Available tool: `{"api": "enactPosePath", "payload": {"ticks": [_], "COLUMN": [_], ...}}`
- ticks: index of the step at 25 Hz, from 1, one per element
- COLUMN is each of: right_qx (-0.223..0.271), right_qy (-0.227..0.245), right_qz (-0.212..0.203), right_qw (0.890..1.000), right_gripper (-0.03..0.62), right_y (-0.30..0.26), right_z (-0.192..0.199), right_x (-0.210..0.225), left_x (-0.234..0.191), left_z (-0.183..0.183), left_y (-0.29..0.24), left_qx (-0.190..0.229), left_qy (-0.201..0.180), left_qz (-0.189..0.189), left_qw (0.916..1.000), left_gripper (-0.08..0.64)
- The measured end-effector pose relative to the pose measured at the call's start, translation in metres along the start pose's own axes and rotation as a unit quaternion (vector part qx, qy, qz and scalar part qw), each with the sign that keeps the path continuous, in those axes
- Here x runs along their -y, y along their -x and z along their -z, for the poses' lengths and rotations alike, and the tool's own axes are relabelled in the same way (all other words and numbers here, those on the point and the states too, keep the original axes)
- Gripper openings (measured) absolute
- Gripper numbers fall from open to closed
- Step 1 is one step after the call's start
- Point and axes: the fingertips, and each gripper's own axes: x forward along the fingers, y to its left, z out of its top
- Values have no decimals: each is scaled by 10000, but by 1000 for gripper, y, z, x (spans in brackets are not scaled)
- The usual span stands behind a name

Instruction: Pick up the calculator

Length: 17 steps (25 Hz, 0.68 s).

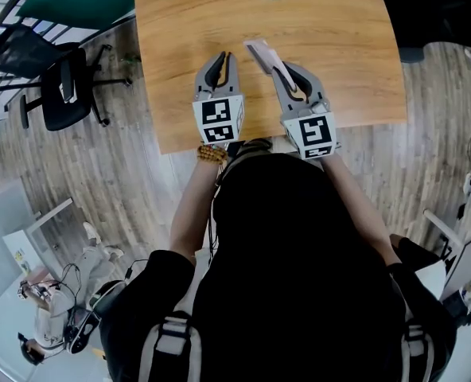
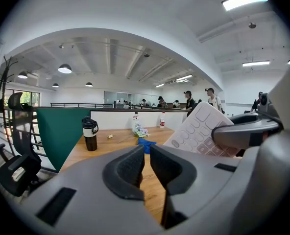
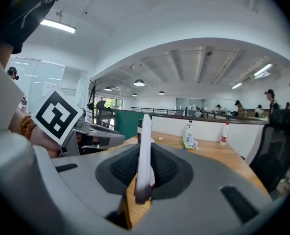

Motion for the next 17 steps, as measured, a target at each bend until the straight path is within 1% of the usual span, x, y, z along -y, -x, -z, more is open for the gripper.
{"api": "enactPosePath", "payload": {"ticks": [2,17], "right_qx": [-126,-242], "right_qy": [11,-160], "right_qz": [-28,-65], "right_qw": [9999,9996], "right_gripper": [64,64], "right_y": [2,1], "right_z": [2,17], "right_x": [0,1], "left_x": [1,-3], "left_z": [1,11], "left_y": [0,1], "left_qx": [-1,-107], "left_qy": [-1,78], "left_qz": [10,-48], "left_qw": [10000,9999], "left_gripper": [52,52]}}
